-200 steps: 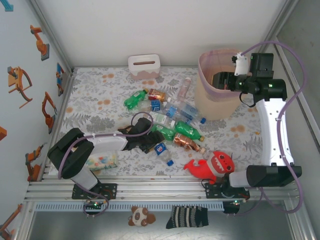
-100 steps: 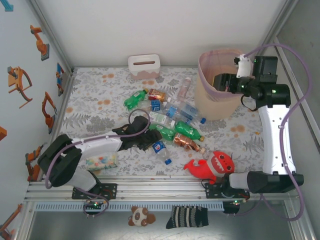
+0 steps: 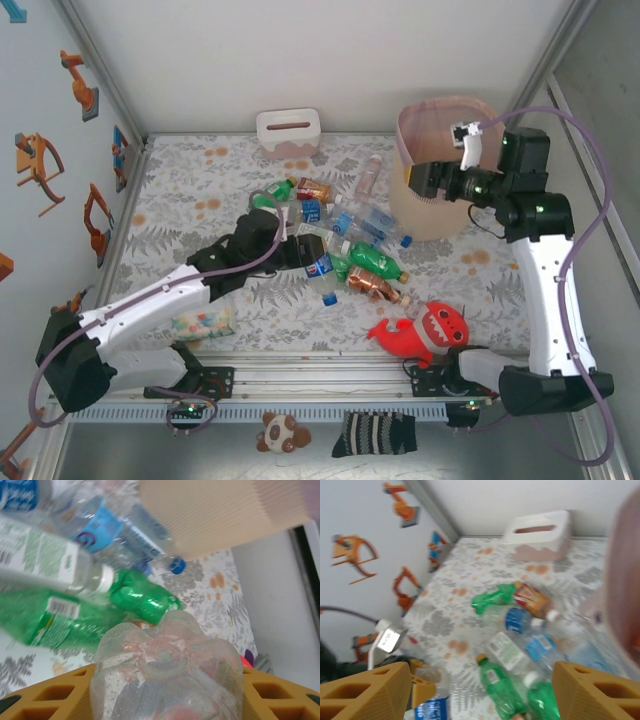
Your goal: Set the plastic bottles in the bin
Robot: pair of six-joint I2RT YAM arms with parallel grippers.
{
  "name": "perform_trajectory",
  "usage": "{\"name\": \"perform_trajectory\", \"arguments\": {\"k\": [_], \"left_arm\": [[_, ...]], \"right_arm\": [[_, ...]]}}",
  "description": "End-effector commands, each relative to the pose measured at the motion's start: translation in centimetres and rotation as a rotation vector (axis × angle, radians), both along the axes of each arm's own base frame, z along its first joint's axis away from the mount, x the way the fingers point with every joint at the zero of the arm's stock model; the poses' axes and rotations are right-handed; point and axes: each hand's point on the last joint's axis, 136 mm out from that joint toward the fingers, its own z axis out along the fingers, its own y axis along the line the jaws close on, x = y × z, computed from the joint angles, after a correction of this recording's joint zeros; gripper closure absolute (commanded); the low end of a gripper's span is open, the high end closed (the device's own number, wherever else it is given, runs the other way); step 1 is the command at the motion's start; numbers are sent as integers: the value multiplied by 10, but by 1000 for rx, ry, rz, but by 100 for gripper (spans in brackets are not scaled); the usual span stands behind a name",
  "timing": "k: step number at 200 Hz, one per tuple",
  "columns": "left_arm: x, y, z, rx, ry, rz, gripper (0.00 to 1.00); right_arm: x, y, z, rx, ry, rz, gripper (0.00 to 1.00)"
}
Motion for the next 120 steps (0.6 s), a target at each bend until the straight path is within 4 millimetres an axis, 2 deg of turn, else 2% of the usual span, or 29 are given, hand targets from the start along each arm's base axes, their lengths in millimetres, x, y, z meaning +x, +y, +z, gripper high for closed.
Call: {"name": "perform_trajectory", "arguments": {"k": [1, 33, 60, 93, 120], "left_arm": [[-3, -16, 56, -58, -238, -173, 48], [-4, -28, 114, -135, -425, -296, 49], [-15, -37, 166, -238, -576, -406, 49], [-37, -41, 211, -346, -718, -526, 49], [-52, -38, 238, -402, -820, -590, 49]], "right_arm": [[-23, 29, 25, 87, -114, 181, 27], [-45, 56, 26, 112, -168, 332, 27], [-59, 72, 34, 131, -215, 419, 27], [-79, 90, 53, 158, -321, 522, 23], [-96, 98, 63, 156, -433, 587, 17]]}}
